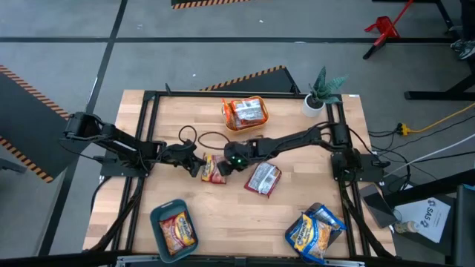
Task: Sort Maruchan noodles
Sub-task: Put the red noodle pack into the blue bin
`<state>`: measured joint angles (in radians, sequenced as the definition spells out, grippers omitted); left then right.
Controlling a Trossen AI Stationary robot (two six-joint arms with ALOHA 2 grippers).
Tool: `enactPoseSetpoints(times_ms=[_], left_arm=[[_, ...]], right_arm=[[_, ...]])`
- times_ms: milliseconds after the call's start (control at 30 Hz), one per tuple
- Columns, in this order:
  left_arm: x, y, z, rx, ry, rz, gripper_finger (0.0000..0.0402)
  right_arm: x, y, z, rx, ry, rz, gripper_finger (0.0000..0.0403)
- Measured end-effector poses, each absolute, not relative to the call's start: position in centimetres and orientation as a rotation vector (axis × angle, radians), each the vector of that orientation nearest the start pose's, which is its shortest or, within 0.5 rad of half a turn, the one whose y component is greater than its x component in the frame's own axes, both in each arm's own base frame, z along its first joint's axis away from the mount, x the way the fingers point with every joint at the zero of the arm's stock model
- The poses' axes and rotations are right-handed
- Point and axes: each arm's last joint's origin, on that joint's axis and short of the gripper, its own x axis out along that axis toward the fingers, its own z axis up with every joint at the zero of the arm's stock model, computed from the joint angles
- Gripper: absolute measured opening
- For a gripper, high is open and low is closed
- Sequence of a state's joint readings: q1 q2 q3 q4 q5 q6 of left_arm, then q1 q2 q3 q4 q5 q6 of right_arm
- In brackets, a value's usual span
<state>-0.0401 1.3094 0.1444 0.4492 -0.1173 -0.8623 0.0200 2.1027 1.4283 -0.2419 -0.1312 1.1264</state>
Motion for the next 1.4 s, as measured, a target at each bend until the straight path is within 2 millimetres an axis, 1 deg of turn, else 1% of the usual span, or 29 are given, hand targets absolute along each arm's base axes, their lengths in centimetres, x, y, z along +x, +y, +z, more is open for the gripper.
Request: enactPoseSetpoints(times_ms=[133, 267, 367, 433, 533, 667, 800, 867, 933, 1133, 1233, 1300, 1400], left_arm=[[17.6, -0.4, 9.4, -0.771, 0.636, 0.371, 0.0], [17.6, -0.4, 9.4, -0.772, 0.638, 0.367, 0.0], [17.6, -0.4, 9.4, -0.771, 0.639, 0.366, 0.0], [17.6, -0.4, 9.4, -0.771, 0.639, 0.367, 0.0], [17.6, -0.4, 9.4, -0.771, 0.637, 0.367, 0.0], [17.7, -0.4, 9.4, -0.774, 0.632, 0.362, 0.0], [17.7, -0.4, 9.4, -0.776, 0.626, 0.355, 0.0], [17.7, -0.4, 9.5, -0.785, 0.621, 0.342, 0.0], [17.8, -0.2, 9.8, -0.797, 0.62, 0.333, 0.0], [18.1, 0.6, 11.1, -0.792, 0.624, 0.349, 0.0], [18.2, 1.0, 11.5, -0.776, 0.612, 0.369, 0.0], [18.3, 1.3, 11.9, -0.775, 0.594, 0.372, 0.0], [18.4, 1.7, 12.6, -0.79, 0.556, 0.374, 0.0]], right_arm=[[44.4, 1.6, 13.4, 1.175, 0.906, -0.446, 0.0314], [45.0, 1.5, 13.1, 1.181, 0.841, -0.433, 0.0341], [45.5, 1.3, 13.1, 1.17, 0.774, -0.435, 0.0346], [45.8, 1.1, 12.5, 1.173, 0.751, -0.432, 0.0346], [46.4, 1.1, 12.0, 1.191, 0.715, -0.381, 0.0346], [46.9, 1.2, 11.3, 1.204, 0.689, -0.344, 0.0347], [46.9, 1.2, 11.3, 1.199, 0.688, -0.338, 0.0343], [46.9, 1.2, 11.2, 1.2, 0.697, -0.329, 0.0326], [46.9, 1.2, 11.1, 1.2, 0.704, -0.325, 0.0297], [46.9, 1.2, 11.0, 1.211, 0.713, -0.316, 0.018], [46.9, 1.2, 11.0, 1.21, 0.706, -0.31, 0.0132], [47.0, 1.2, 11.1, 1.21, 0.704, -0.295, 0.0115], [47.0, 1.4, 11.1, 1.212, 0.712, -0.271, 0.0111]])
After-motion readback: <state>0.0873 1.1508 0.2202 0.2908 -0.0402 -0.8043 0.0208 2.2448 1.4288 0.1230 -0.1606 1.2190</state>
